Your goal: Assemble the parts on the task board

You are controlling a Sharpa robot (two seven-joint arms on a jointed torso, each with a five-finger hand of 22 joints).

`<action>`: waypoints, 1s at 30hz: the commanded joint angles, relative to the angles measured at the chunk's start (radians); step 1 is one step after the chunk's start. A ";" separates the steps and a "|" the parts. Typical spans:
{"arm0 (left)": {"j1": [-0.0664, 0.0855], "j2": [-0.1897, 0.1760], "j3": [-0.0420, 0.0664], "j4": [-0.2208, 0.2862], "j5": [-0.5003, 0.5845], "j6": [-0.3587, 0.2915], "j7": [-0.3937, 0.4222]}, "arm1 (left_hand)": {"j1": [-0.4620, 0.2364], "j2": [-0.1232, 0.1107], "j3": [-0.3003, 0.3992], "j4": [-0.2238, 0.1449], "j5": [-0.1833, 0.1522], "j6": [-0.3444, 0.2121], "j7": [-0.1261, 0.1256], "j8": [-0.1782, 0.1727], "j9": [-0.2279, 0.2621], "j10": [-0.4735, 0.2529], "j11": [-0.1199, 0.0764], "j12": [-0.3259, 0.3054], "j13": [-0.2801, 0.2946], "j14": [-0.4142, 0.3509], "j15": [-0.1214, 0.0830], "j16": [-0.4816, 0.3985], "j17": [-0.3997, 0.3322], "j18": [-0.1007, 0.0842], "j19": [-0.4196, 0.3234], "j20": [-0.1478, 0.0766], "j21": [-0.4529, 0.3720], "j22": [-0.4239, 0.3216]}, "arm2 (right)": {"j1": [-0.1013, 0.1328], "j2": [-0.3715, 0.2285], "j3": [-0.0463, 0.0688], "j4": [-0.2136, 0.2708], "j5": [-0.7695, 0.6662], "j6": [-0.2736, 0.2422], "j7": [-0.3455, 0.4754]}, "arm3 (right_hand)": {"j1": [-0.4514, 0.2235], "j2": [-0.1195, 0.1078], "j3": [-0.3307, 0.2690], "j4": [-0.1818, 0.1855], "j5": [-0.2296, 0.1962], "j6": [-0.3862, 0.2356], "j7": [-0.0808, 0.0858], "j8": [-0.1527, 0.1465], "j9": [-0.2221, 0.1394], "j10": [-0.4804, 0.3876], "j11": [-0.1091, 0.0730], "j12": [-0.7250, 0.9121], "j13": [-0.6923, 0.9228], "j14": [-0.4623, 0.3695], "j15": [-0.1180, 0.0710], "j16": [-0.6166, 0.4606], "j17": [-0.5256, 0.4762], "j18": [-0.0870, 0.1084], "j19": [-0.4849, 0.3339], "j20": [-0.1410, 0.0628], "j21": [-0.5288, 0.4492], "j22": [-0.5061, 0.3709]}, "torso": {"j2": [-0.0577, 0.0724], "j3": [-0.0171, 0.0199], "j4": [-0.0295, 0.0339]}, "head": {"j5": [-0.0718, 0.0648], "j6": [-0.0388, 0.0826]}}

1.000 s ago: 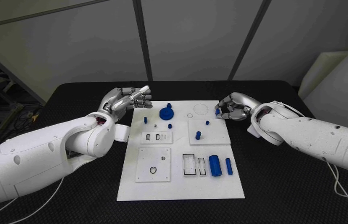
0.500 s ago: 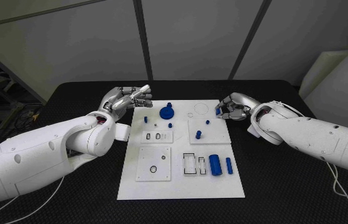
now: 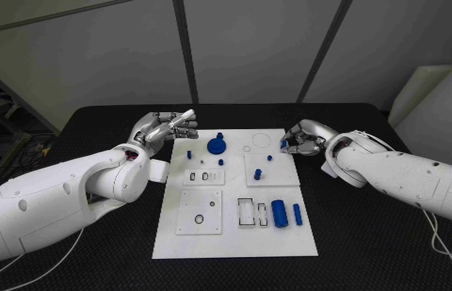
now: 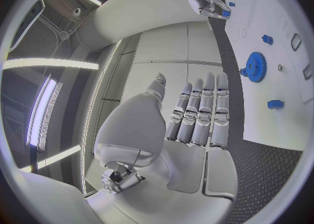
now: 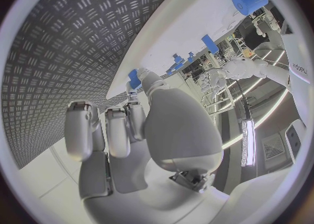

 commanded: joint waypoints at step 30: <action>0.002 0.003 0.001 -0.010 -0.006 0.018 -0.002 | 0.003 0.009 0.000 -0.005 -0.001 0.006 -0.002 -0.006 -0.001 0.005 0.001 -0.007 0.000 -0.008 0.000 -0.008 -0.002 -0.012 -0.008 0.001 -0.004 -0.002 | 0.009 0.039 0.035 0.293 -0.049 -0.072 -0.244 | 0.016 0.039 0.043 -0.017 0.003 0.004 -0.001 0.004 0.002 0.007 -0.005 0.003 0.099 0.093 -0.004 0.006 0.206 -0.003 0.008 -0.007 0.007 0.060 | -0.016 -0.0064 0.0000 | 0.027 -0.017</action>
